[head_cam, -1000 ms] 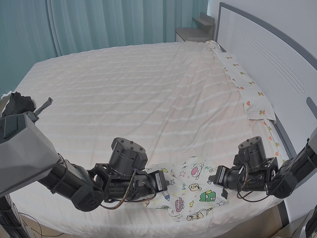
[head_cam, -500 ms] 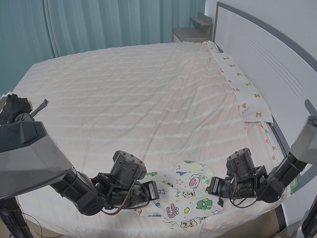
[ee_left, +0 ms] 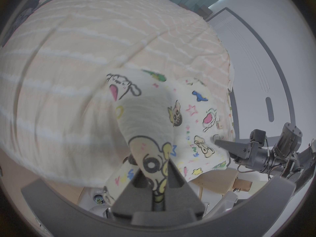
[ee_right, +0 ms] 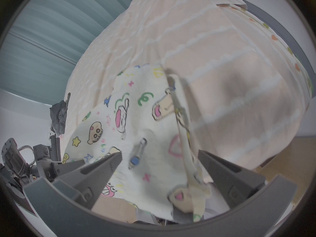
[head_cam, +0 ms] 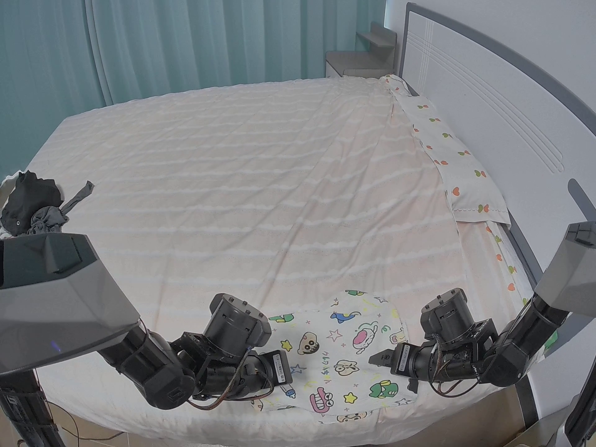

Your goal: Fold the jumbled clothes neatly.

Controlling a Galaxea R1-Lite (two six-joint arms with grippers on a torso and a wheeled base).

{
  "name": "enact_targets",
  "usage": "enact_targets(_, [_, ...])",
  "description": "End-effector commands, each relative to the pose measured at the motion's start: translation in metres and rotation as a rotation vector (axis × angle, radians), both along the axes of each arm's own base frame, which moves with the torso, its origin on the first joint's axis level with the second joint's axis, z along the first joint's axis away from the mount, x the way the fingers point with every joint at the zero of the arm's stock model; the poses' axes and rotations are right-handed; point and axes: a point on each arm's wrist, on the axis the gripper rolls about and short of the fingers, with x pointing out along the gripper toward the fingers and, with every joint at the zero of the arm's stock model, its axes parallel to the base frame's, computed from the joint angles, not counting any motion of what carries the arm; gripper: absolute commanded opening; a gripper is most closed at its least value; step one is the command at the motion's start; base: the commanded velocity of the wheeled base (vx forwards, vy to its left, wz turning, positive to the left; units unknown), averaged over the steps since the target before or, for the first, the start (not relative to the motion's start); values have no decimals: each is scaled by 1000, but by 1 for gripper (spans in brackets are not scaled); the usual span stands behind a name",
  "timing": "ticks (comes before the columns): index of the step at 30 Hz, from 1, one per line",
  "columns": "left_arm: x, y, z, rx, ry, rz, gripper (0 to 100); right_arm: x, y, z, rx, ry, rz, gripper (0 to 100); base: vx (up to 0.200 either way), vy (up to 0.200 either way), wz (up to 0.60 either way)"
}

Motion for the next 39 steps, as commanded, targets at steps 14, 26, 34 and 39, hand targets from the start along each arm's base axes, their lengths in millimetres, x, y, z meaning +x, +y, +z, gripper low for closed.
enact_targets(14, [31,37,-27,11,46,139,0,-4,-5,-3,-24,9,-23,100,0,0,0])
enact_targets(26, [28,33,-29,13,40,122,0,-4,-5,-2,-17,-1,-24,100,0,0,0])
enact_targets(34, [29,27,-27,10,24,109,0,-5,-5,1,-10,-11,-21,100,0,0,0])
enact_targets(39, [27,24,-25,10,13,106,100,-5,-5,4,-3,-21,-21,100,0,0,0])
